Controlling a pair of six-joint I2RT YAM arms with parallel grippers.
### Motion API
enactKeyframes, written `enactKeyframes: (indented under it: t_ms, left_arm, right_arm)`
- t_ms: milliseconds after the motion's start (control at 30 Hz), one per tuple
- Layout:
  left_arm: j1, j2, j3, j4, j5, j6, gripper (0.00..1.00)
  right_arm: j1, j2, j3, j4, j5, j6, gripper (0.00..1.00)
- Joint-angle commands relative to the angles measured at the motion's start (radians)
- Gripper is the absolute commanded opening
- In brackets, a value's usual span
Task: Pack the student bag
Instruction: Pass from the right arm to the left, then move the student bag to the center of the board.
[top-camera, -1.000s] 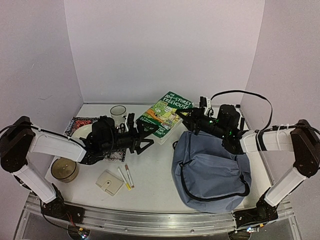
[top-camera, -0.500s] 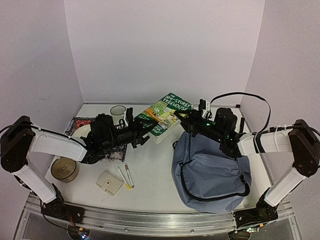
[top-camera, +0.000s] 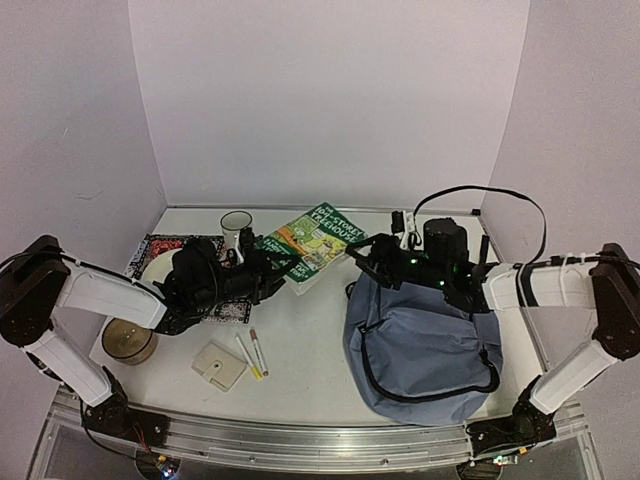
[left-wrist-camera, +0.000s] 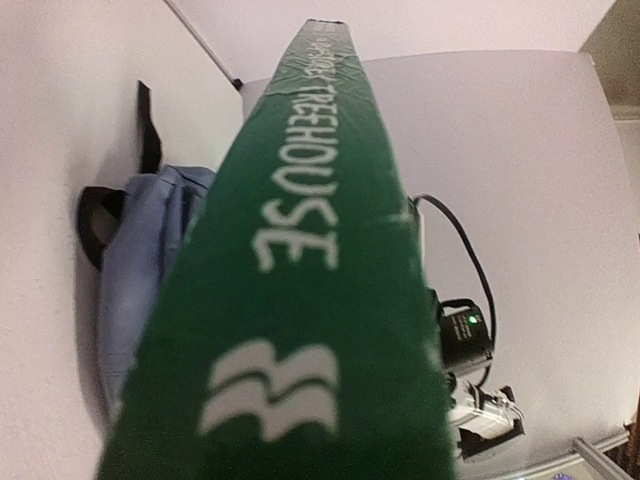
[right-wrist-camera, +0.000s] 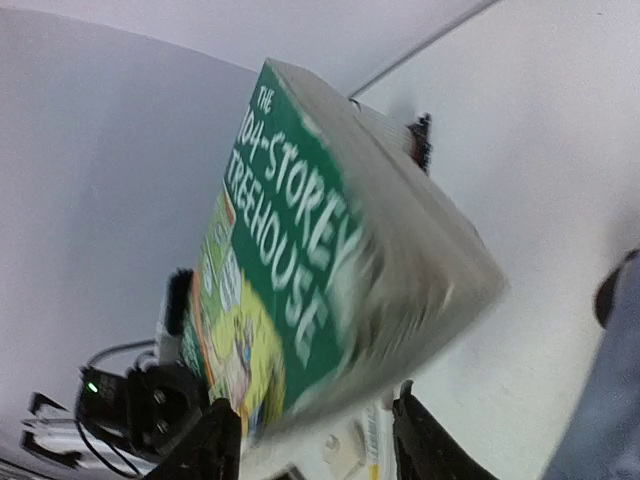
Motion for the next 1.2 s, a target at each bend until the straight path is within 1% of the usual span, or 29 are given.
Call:
enactKeyframes:
  t_ms: [0, 167, 300, 367, 567, 767, 867, 1067, 1167]
  left_arm:
    - [0.056, -0.055, -0.007, 0.084, -0.027, 0.036, 0.0]
    - [0.084, -0.062, 0.002, 0.084, 0.01, 0.053, 0.0]
    - [0.087, -0.056, 0.017, 0.085, 0.032, 0.067, 0.0]
    - [0.087, -0.054, 0.023, 0.083, 0.041, 0.074, 0.0]
    - [0.09, -0.055, 0.016, 0.069, 0.045, 0.109, 0.0]
    - [0.093, -0.046, 0.009, 0.053, 0.049, 0.123, 0.0]
    - [0.094, -0.047, 0.007, 0.048, 0.048, 0.129, 0.0]
    - [0.094, -0.064, 0.006, 0.034, 0.048, 0.142, 0.0]
    - [0.095, -0.077, 0.006, 0.016, 0.045, 0.156, 0.0]
  right_arm:
    - [-0.001, -0.137, 0.089, -0.505, 0.034, -0.282, 0.63]
    - [0.006, -0.213, 0.15, -0.895, 0.095, -0.424, 0.69]
    - [0.055, -0.22, 0.209, -1.168, 0.151, -0.486, 0.72]
    - [0.093, -0.214, 0.228, -1.28, 0.184, -0.493, 0.73]
    - [0.226, -0.192, 0.25, -1.501, 0.275, -0.471, 0.75]
    - [0.394, -0.139, 0.332, -1.663, 0.397, -0.459, 0.8]
    - [0.438, -0.069, 0.352, -1.705, 0.432, -0.463, 0.84]
    - [0.444, 0.042, 0.352, -1.635, 0.465, -0.494, 0.84]
    - [0.443, 0.114, 0.384, -1.613, 0.488, -0.508, 0.77]
